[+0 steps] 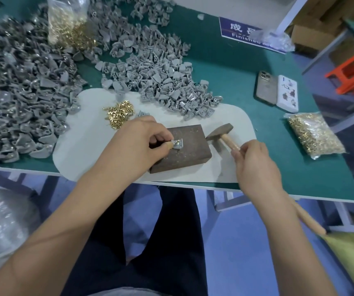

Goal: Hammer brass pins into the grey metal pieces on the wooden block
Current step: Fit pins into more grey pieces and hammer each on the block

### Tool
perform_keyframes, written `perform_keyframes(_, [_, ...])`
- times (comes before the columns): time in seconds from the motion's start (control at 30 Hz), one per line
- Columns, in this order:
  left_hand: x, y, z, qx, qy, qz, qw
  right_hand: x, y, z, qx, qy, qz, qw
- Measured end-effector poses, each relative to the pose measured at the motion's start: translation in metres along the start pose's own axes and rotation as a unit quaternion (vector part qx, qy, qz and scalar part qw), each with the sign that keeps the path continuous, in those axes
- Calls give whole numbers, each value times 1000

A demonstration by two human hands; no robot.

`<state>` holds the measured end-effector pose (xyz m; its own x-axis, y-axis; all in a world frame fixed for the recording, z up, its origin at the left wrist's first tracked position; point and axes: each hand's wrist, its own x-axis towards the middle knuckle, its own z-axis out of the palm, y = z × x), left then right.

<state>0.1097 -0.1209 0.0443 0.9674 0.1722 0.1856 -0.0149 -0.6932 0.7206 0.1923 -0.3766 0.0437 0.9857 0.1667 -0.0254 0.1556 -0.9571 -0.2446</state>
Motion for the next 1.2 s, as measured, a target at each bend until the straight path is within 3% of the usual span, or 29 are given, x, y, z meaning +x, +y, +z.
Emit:
perform_keyframes(0.07, [0, 0, 0, -3, 1, 0, 1000, 0, 0, -9, 65, 19, -9, 998])
perform_keyframes(0.17, [0, 0, 0, -2, 4, -4, 1000, -9, -16, -28, 283, -1, -38, 958])
perform_keyframes(0.23, [1, -1, 0, -2, 3, -4, 1000, -19, -31, -36, 322, -33, -88, 942])
perform_keyframes(0.47, [1, -2, 0, 3, 6, 0, 1000, -43, -54, -25, 259, -78, -155, 950])
perform_keyframes(0.6, [1, -2, 0, -2, 9, 5, 1000, -49, -55, -30, 201, -36, -154, 967])
perform_keyframes(0.73, [1, -2, -1, 0, 7, 6, 1000, -51, -55, -34, 226, 36, -147, 962])
perform_keyframes(0.87, [1, -2, 0, 7, 10, 6, 1000, -58, -56, -21, 192, -19, -127, 973])
perform_keyframes(1.2, [2, -2, -1, 5, 12, 8, 1000, -53, -56, -22, 190, -11, -123, 974])
